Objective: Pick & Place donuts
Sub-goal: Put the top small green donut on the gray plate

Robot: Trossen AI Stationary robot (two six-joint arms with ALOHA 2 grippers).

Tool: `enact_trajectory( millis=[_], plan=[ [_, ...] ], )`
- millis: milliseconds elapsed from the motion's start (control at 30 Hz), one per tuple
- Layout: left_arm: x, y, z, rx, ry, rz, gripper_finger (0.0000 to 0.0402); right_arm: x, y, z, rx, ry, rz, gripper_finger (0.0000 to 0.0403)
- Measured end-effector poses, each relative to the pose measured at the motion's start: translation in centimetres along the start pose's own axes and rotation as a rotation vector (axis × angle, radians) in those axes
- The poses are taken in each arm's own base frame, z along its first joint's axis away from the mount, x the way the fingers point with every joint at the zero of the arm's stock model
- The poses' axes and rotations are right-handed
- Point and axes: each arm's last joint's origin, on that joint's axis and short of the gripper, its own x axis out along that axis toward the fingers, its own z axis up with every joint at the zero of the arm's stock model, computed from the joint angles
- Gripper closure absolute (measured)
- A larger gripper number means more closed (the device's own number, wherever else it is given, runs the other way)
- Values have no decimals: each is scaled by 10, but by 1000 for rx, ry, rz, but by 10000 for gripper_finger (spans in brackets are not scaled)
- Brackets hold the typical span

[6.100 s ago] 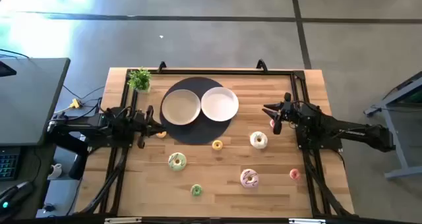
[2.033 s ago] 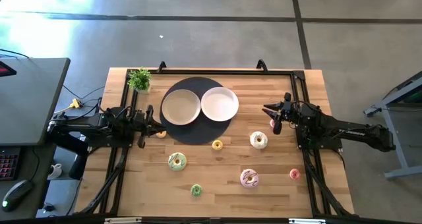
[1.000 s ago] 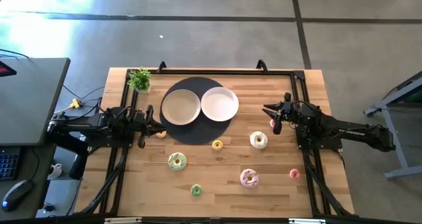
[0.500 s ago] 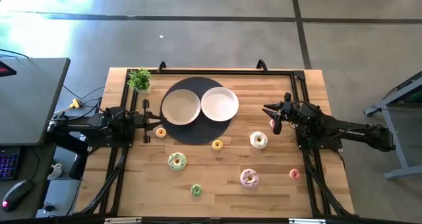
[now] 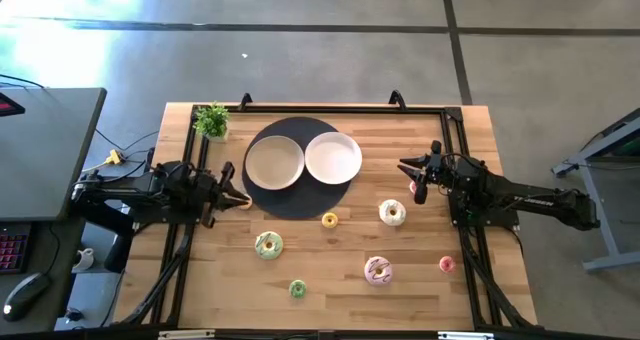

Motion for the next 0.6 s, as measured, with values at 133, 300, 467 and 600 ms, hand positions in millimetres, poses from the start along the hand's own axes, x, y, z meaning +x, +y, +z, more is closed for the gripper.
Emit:
enact_trajectory(
  millis=[133, 300, 467, 600],
  plan=[
    [-1, 2, 11, 26, -118, 86, 360, 0, 0, 0, 0, 0, 0, 320],
    [-3, 0, 24, 1, -245, 52, 360, 0, 0, 0, 0, 0, 0, 320],
    [-1, 2, 15, -136, -163, 90, 360, 0, 0, 0, 0, 0, 0, 320],
    [0, 3, 3, -178, -50, 121, 357, 0, 0, 0, 0, 0, 0, 320]
  ],
)
